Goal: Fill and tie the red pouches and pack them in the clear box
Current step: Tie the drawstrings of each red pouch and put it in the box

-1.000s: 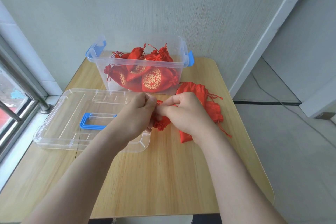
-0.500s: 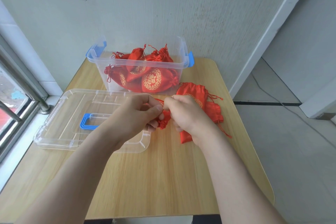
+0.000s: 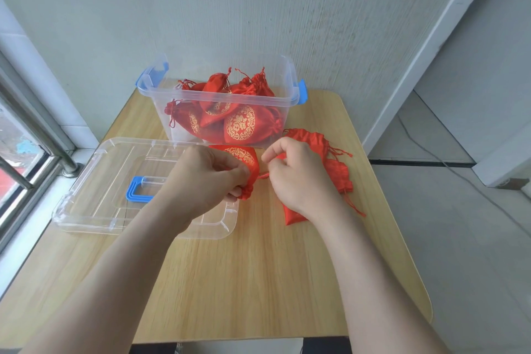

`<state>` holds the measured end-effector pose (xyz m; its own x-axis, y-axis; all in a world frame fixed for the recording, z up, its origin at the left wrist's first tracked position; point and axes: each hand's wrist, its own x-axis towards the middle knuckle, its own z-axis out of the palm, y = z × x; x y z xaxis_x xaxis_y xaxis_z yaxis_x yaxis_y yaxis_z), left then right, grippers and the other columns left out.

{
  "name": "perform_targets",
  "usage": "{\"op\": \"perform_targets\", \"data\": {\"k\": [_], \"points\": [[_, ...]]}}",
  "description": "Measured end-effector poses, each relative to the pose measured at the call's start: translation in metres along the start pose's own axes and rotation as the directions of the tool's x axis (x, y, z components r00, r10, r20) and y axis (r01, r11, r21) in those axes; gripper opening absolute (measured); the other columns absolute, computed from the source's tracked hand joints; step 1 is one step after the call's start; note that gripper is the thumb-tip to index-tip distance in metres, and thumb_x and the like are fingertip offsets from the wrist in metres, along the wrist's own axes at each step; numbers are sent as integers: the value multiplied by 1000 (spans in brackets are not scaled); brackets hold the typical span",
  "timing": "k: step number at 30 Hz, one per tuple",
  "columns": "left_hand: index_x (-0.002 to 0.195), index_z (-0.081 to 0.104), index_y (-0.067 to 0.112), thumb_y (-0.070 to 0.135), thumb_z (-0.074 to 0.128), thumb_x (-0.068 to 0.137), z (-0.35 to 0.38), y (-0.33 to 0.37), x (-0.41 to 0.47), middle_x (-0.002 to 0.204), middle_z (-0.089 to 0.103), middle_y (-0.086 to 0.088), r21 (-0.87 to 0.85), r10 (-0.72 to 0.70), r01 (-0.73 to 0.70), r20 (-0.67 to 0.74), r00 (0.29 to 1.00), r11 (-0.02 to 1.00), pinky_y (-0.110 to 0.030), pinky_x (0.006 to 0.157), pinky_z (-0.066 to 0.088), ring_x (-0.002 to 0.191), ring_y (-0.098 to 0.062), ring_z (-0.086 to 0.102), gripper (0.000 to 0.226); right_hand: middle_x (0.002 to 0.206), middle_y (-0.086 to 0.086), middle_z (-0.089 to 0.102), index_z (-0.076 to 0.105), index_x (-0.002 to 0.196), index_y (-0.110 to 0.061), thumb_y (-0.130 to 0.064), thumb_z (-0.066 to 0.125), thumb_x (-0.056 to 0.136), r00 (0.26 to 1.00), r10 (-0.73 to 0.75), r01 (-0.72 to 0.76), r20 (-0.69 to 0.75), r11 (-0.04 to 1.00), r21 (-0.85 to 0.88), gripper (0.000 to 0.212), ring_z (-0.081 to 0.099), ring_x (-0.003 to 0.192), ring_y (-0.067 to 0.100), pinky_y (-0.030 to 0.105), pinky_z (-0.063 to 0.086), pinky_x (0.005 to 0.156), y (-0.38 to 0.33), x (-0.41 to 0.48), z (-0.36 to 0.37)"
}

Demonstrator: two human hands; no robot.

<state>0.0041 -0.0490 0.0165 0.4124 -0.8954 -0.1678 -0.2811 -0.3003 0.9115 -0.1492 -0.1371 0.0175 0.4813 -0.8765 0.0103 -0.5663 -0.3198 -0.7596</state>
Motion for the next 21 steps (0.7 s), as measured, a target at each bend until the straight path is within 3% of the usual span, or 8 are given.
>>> {"op": "perform_targets", "data": {"k": [3,8,12,14,16,18,21], "points": [[80,81,9,9,72,94,-1,-2,-2,71,78,-6,112,47,-56,85,995,992,-34,76,66,74,-25,77,17,55,-15,54,66,98,-23,-10,53,102,994,-96,89,59,989,118,19,51,50,1,16,37,53,-1,-1,2],[81,82,19,12,76,93,0,-5,-1,72,78,5,274,187,-229,170,968,934,-29,74,62,68,-11,75,16,55,-12,60,64,103,-26,-16,57,106,979,-203,192,30,959,210,12,57,54,12,42,55,63,2,-1,6],[80,82,27,15,77,92,4,-3,-3,72,77,14,306,244,-288,173,954,907,-21,71,58,70,-2,73,17,54,-9,59,63,105,-22,-12,56,107,985,-168,146,42,936,320,12,56,55,11,35,51,59,2,0,2],[78,82,26,16,76,92,4,-2,-2,73,78,12,275,229,-261,143,963,925,-24,71,58,70,-5,73,18,65,-6,66,64,111,-17,-8,55,107,991,-131,113,15,904,411,14,60,60,10,27,51,63,1,2,0],[77,83,22,16,74,94,2,-1,-2,74,79,6,201,177,-196,109,978,960,-33,75,62,73,-13,75,19,92,-2,77,63,124,-19,-5,54,106,992,-122,128,-45,869,478,24,68,74,10,26,54,72,1,6,-1],[78,83,17,15,71,96,0,-1,-2,77,80,1,110,109,-118,80,991,987,-38,78,61,76,-14,74,21,113,-6,75,59,135,-29,-4,58,102,980,-159,195,-123,897,396,41,72,88,10,23,55,80,6,9,-1],[81,83,15,17,68,99,-1,0,-2,80,80,0,48,55,-57,46,997,997,-35,74,56,72,-7,66,23,102,-11,75,72,118,-31,-3,71,89,964,-239,254,-112,956,149,40,71,85,6,16,53,76,10,6,2]]}}
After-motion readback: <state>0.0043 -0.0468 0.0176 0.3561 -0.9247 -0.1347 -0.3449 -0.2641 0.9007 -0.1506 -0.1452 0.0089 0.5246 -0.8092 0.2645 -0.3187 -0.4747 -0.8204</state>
